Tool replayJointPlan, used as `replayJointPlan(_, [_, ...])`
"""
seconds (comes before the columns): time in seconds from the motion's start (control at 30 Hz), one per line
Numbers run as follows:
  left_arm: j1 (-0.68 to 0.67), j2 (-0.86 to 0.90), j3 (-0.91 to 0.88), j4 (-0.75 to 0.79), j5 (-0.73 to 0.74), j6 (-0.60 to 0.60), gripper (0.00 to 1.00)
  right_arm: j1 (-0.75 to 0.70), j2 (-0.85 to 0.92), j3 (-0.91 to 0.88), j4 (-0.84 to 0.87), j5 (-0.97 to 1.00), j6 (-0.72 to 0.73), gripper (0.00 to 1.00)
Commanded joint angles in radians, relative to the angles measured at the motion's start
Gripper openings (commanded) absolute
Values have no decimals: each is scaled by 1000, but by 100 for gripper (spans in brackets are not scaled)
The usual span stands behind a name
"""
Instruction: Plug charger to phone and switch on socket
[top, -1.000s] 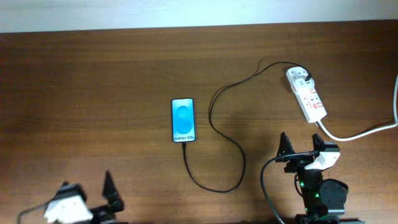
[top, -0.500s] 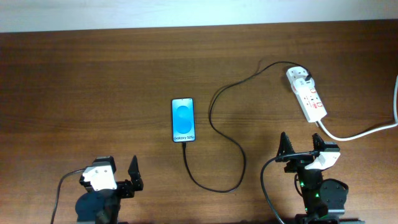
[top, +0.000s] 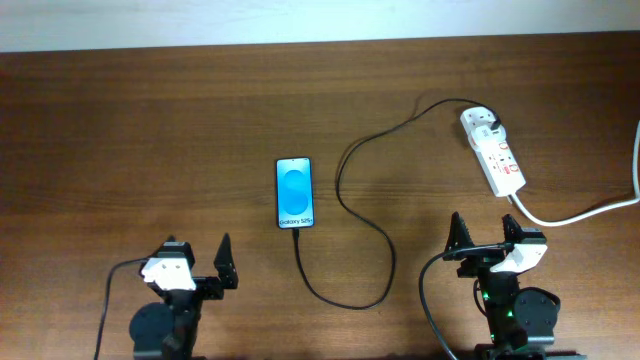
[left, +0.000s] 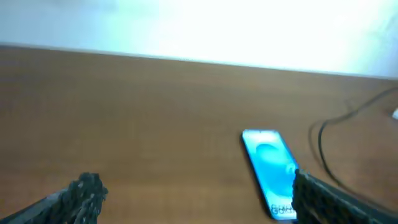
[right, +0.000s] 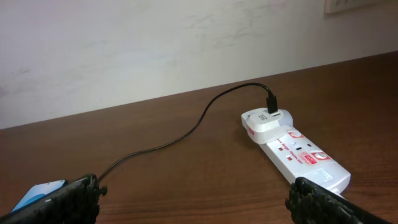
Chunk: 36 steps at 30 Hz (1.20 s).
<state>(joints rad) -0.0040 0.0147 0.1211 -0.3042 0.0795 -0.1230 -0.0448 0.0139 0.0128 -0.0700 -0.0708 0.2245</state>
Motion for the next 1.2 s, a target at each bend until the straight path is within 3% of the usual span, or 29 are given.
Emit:
replayJointPlan(0.0, [5, -10, -43, 61, 50, 13, 99, 5, -10, -7, -3, 8, -11, 98])
replayJointPlan(0.3, [5, -10, -54, 97, 101, 133, 99, 5, -10, -7, -3, 8, -11, 98])
replayJointPlan(0.4, [5, -10, -76, 172, 119, 210, 100, 5, -10, -7, -3, 8, -11, 98])
replayJointPlan(0.67, [5, -10, -113, 285, 116, 280, 99, 5, -10, -7, -3, 8, -11, 98])
replayJointPlan(1.17, [5, -10, -113, 241, 116, 286, 99, 5, -10, -7, -3, 8, -11, 98])
